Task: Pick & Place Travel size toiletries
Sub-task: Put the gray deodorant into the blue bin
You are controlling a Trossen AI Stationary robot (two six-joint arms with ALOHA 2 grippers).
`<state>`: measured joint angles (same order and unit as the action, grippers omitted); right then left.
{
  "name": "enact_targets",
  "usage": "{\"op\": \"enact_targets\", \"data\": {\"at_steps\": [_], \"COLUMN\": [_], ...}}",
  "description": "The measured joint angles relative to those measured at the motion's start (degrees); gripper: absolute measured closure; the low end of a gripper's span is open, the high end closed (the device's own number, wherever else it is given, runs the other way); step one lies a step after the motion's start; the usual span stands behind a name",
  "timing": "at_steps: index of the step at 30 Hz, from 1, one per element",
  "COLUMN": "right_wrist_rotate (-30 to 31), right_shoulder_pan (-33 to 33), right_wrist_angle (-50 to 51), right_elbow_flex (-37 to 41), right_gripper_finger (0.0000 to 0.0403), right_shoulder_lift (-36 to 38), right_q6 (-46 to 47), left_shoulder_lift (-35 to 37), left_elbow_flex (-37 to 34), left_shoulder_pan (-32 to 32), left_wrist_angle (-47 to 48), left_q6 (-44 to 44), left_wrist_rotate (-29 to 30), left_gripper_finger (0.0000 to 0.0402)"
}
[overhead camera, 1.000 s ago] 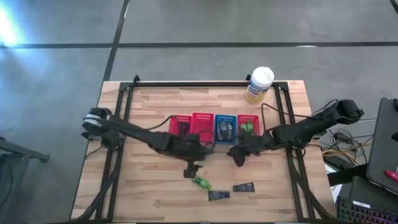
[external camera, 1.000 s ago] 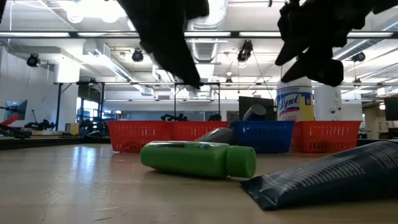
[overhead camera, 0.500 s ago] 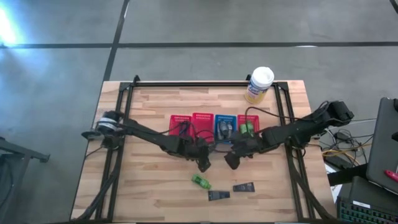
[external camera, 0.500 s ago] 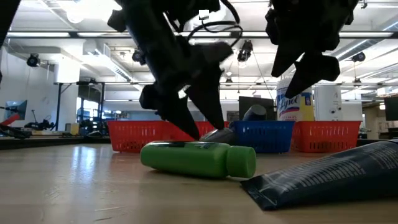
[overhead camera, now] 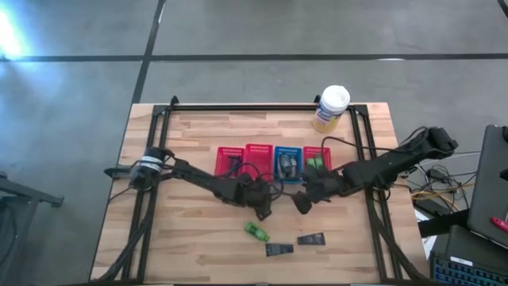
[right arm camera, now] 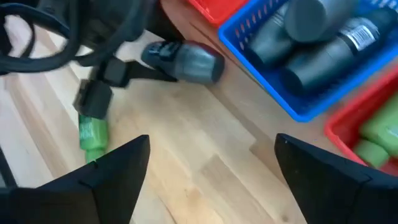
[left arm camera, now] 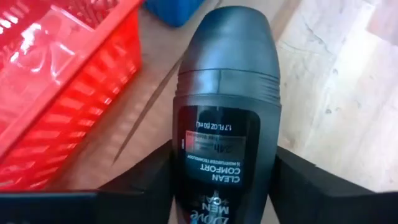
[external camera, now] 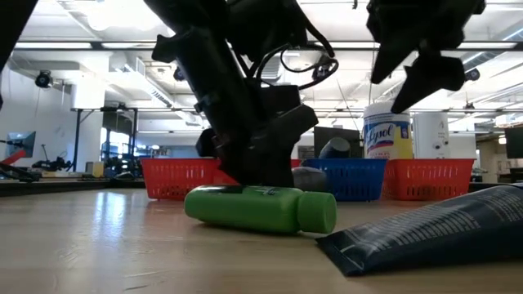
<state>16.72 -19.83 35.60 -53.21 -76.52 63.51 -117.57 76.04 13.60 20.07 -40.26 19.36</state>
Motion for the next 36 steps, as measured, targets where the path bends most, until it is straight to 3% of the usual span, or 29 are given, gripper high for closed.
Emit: {"op": "enact_targets", "data": {"at_steps": [7,14,21,27,33,36], "right_wrist_rotate": [2.1,6.7,13.7,15.4,14.5,14.5], "right_shoulder_pan": [-1.7,-2.8,-4.2,-4.4,-5.2,-5.5], "right_wrist_angle": [2.0,3.0,7.0,10.9,13.9,14.0], "right_elbow_flex": [0.1,0.1,0.1,0.1,0.1,0.2], "right_gripper_finger": [0.0096,0.0119,0.0129,0.0115,0.0095,0.0088], "right_shoulder_lift": [1.6,5.0,10.9,14.6,14.6,13.8], "right_q6": [1.5,4.0,11.9,17.0,18.9,19.6], "left_shoulder_lift": [2.3,10.2,11.8,7.6,6.7,6.7], "left_elbow_flex": [0.3,2.8,2.7,3.7,6.4,5.5], "left_shoulder_pan": [1.1,0.4,-7.6,-14.0,-14.4,-14.9], "left_wrist_angle": [1.0,-1.2,-10.0,-23.9,-15.0,-15.5], "left_q6": [4.3,5.6,-6.4,-18.5,-15.6,-17.7], "left_wrist_rotate": [-2.0,-0.8,-1.2,-8.4,-8.1,-8.2], "left_gripper_finger": [0.02,0.02,0.02,0.02,0.02,0.02]}}
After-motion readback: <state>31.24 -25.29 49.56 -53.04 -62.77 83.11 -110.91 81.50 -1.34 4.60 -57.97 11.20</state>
